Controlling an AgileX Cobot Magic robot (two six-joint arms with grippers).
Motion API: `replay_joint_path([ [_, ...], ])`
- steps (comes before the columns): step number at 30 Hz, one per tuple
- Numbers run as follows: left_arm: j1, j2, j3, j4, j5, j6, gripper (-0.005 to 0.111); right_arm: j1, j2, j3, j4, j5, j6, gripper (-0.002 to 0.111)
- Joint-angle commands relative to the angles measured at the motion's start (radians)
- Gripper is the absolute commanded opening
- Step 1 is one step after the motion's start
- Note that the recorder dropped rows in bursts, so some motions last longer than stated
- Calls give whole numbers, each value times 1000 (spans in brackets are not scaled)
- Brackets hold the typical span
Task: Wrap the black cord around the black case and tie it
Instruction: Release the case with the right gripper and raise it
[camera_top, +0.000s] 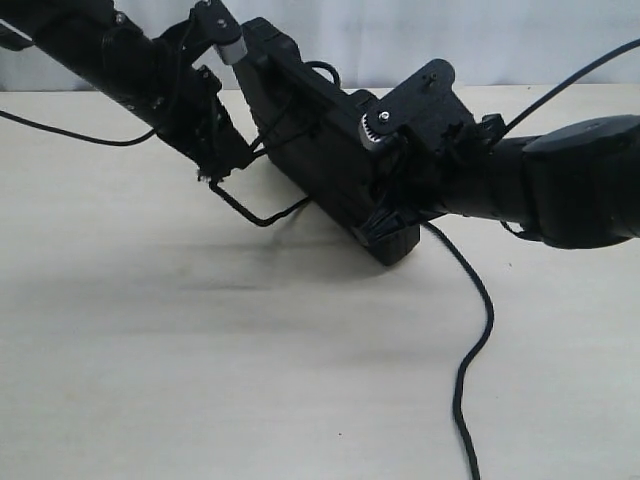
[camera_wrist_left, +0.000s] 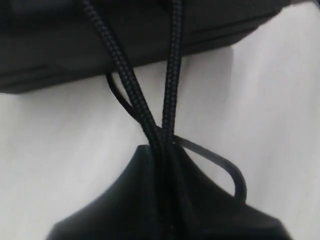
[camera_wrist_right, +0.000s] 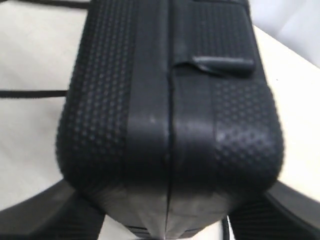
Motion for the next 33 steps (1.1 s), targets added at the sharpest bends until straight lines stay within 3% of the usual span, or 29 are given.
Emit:
replay_joint_path([
  [1, 0, -1, -24, -37, -56, -13, 0, 1, 4, 34, -6, 83, -26, 5],
  [4, 0, -1, -24, -64, -63, -13, 0, 1, 4, 39, -6, 91, -29, 5],
  [6, 0, -1, -24, -88, -70, -13, 0, 1, 4, 39, -6, 101, -34, 12],
  [13, 0, -1, -24, -89, -74, -13, 0, 1, -8, 37, -6, 92, -24, 68],
  [17, 0, -1, -24, -89, -90, -13, 0, 1, -48, 37, -6, 92, -24, 86],
  [21, 0, -1, -24, -89, -94, -13, 0, 1, -121, 37, -2, 92, -14, 91],
  [29, 0, -1, -24, -81, -93, -13, 0, 1, -312, 31, -2, 140, 201, 90],
  [33, 0, -1, -24, -81, -87, -13, 0, -62, -327, -42, -15, 233, 417, 76],
])
